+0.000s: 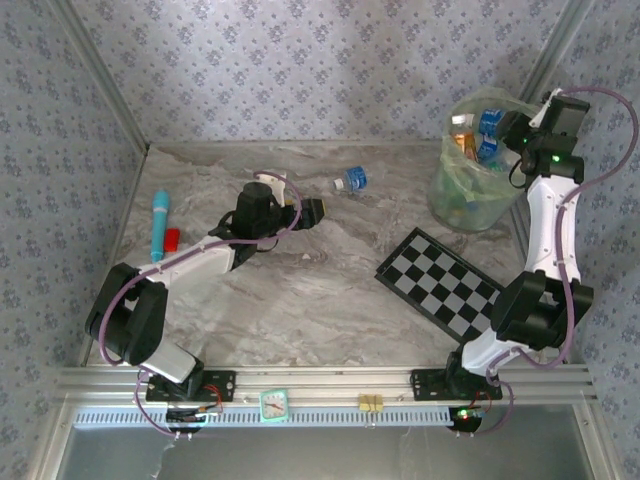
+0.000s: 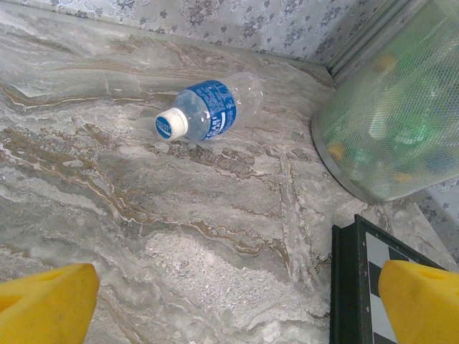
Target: Put the plastic bottles in the bin
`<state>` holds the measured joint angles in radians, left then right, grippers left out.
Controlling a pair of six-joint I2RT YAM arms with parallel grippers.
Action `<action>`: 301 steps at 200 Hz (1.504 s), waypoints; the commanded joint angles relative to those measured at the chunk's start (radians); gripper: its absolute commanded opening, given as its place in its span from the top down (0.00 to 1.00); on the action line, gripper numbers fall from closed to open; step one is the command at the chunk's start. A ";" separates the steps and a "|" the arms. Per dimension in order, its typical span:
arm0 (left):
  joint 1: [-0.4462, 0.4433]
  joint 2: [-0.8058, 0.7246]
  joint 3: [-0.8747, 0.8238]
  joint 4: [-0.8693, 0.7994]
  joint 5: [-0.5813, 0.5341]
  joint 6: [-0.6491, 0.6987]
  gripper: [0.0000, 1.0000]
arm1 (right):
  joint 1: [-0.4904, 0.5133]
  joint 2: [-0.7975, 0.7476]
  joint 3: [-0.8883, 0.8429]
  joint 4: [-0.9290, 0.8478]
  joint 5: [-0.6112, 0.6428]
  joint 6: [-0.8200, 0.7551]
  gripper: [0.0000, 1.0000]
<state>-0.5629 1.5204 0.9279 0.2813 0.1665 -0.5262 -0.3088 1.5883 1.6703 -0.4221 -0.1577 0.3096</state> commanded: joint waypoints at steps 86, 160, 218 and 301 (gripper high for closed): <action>0.118 -0.019 -0.048 -0.021 -0.104 -0.159 0.00 | 0.297 -0.087 0.021 -0.091 0.085 -0.069 0.32; 0.228 -0.036 -0.063 -0.050 -0.101 -0.182 0.00 | 0.690 0.070 -0.147 0.069 0.265 0.151 0.14; 0.239 -0.065 -0.072 -0.077 -0.119 -0.179 0.00 | 0.832 0.425 0.137 -0.069 0.460 0.255 0.00; 0.248 -0.111 -0.117 -0.099 -0.151 -0.175 0.00 | 0.867 0.772 0.484 -0.288 0.556 0.418 0.00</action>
<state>-0.3248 1.4467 0.8326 0.1932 0.0360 -0.7010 0.5598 2.3131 2.0964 -0.6300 0.3386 0.6441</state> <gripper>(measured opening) 0.997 0.997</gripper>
